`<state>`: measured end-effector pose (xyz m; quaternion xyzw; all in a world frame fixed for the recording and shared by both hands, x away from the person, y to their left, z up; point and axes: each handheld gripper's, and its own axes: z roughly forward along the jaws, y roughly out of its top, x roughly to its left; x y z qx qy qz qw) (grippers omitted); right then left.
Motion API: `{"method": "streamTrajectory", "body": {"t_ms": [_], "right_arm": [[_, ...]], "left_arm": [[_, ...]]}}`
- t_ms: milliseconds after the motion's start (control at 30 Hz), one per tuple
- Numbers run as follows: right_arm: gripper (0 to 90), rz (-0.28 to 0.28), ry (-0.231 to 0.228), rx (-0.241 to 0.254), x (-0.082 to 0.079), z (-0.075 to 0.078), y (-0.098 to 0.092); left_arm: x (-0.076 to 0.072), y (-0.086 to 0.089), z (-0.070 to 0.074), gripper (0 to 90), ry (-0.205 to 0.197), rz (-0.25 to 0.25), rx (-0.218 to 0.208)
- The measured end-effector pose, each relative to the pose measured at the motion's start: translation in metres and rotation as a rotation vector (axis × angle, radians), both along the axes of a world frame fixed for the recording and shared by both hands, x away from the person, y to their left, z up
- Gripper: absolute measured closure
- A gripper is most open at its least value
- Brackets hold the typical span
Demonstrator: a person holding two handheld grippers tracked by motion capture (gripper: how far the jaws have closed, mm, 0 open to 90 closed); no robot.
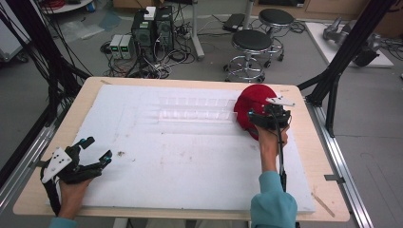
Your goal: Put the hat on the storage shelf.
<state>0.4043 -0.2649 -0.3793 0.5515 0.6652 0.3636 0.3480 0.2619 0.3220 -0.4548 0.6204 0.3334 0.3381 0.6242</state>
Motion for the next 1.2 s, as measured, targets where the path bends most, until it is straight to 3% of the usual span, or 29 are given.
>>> {"method": "streamTrajectory", "body": {"t_ms": [167, 267, 367, 467, 533, 600, 633, 667, 700, 800, 833, 1200], "right_arm": [[18.5, -0.027, 0.005, -0.01, 0.0024, -0.0024, 0.0022], [22.9, -0.04, 0.035, -0.041, 0.0051, -0.0033, 0.0038], [29.5, -0.039, 0.029, -0.042, 0.0064, -0.004, 0.0039], [35.4, -0.037, 0.055, -0.033, 0.0083, -0.0071, 0.0035], [44.4, -0.036, 0.079, -0.023, 0.0095, -0.0095, 0.004], [46.8, -0.034, 0.081, -0.018, 0.0098, -0.0098, 0.004], [54.6, -0.039, 0.088, -0.014, 0.0098, -0.01, 0.0041], [54.6, -0.039, 0.088, -0.014, 0.0098, -0.01, 0.0041], [62.8, -0.043, 0.093, -0.007, 0.0097, -0.0102, 0.0038], [69.8, -0.044, 0.099, -0.006, 0.0094, -0.0101, 0.0034], [76.3, -0.044, 0.099, -0.015, 0.0089, -0.0094, 0.0033], [83.7, -0.025, 0.068, -0.026, 0.003, -0.001, -0.0032]], "left_arm": [[-0.0001, 0.0001, 0.0, 14.8, -0.001, -0.001, -0.002], [-0.0003, 0.0001, 0.0, 14.8, -0.002, -0.001, -0.002], [-0.0004, 0.0003, -0.0001, 14.8, -0.003, -0.001, -0.005], [-0.0004, 0.0007, -0.0001, 14.8, -0.002, -0.002, -0.003], [-0.0005, 0.0008, -0.0001, 14.8, -0.003, -0.002, -0.004], [-0.0005, 0.0008, -0.0001, 14.8, -0.002, -0.002, -0.004], [-0.0005, 0.0008, -0.0001, 14.8, -0.003, -0.002, -0.004], [-0.0005, 0.0008, -0.0001, 14.8, -0.003, -0.002, -0.004], [-0.0004, 0.0008, -0.0001, 14.8, -0.003, -0.002, -0.004], [-0.0006, 0.0009, -0.0001, 14.8, -0.003, -0.002, -0.003], [-0.0006, 0.0009, -0.0001, 14.8, -0.004, -0.002, -0.003], [-0.0004, 0.0003, -0.0002, 14.8, -0.004, -0.002, -0.006]]}}
